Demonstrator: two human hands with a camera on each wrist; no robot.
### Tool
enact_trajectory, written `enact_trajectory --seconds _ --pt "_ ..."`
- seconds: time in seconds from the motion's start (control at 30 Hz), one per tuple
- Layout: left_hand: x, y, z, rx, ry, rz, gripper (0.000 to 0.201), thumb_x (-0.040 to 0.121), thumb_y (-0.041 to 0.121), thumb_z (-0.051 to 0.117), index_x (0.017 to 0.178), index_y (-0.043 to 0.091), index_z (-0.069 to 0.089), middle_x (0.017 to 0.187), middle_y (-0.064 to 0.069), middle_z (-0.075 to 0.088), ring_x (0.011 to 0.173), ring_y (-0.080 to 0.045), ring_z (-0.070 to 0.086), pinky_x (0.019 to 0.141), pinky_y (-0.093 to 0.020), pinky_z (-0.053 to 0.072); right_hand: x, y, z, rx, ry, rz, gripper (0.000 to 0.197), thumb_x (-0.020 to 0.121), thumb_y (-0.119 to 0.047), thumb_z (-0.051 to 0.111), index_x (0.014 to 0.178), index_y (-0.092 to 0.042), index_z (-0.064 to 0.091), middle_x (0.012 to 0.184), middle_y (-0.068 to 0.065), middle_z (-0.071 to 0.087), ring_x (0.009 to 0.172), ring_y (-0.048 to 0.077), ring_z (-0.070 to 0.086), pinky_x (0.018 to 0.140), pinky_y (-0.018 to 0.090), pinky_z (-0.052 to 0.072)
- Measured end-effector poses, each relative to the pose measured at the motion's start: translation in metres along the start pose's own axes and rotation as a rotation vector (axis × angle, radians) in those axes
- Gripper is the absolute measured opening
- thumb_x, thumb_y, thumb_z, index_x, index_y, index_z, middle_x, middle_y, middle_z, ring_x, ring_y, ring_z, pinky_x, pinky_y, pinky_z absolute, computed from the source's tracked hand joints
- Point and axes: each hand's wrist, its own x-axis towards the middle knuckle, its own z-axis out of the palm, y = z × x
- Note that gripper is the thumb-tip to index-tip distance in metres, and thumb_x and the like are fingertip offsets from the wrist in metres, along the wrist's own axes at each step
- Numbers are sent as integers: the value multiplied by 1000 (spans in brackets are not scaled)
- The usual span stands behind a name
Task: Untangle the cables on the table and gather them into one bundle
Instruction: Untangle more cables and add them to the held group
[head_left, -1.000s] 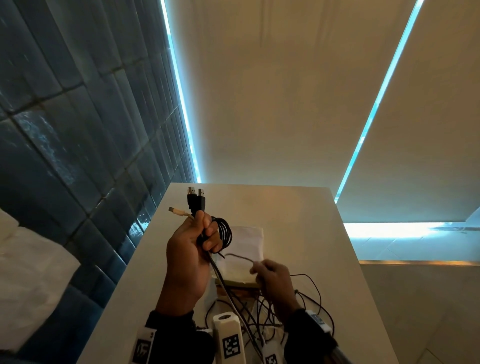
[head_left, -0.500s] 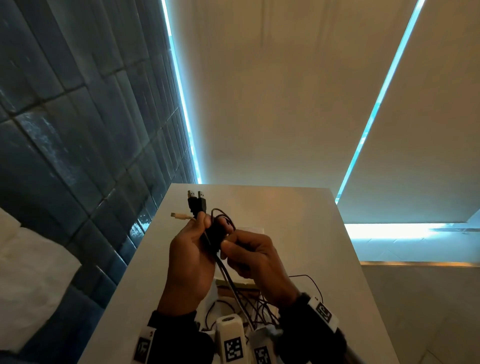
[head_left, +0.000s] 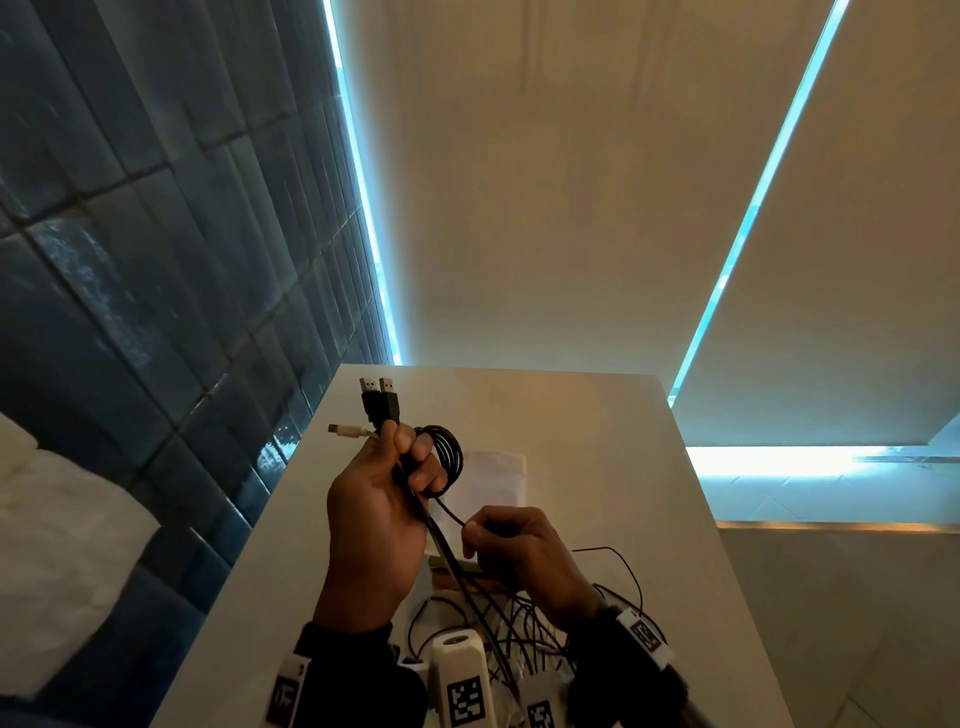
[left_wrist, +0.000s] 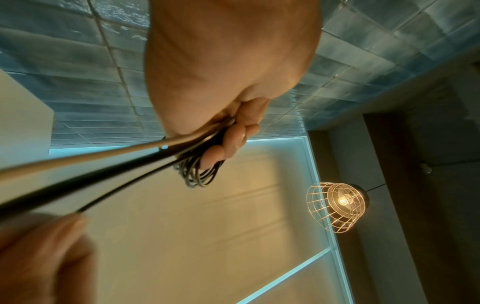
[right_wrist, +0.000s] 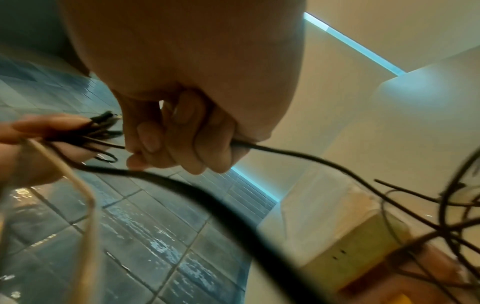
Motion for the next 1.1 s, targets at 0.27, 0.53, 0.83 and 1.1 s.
enact_trajectory --seconds 0.27,0.53,0.83,1.1 --pt "1 -1 -1 112 0 -60 22 86 29 44 70 13 44 66 -1 38 50 -10 28 54 -26 27 4 28 -1 29 89 107 19 94 7 48 77 2 55 50 -11 57 52 -1 61 52 12 48" --pt "3 1 -2 45 12 -55 29 95 24 38 70 13 46 66 -1 44 51 -12 34 60 -30 29 10 66 -12 -191 241 113 30 91 -3 58 63 -13 63 57 -7 56 58 4 57 63 19 45" --pt "5 4 -5 165 -22 -89 26 92 25 41 71 11 45 66 -1 38 51 -11 29 54 -26 30 16 74 -22 -187 401 227 25 87 -1 57 63 -7 65 51 -5 52 45 2 49 44 16 41" --pt "7 -3 -2 266 81 -151 32 100 21 35 72 10 44 67 -4 47 52 -12 40 60 -30 31 19 -25 -6 73 356 -157 18 95 -11 55 88 6 58 52 -1 40 39 11 26 40 19 23"
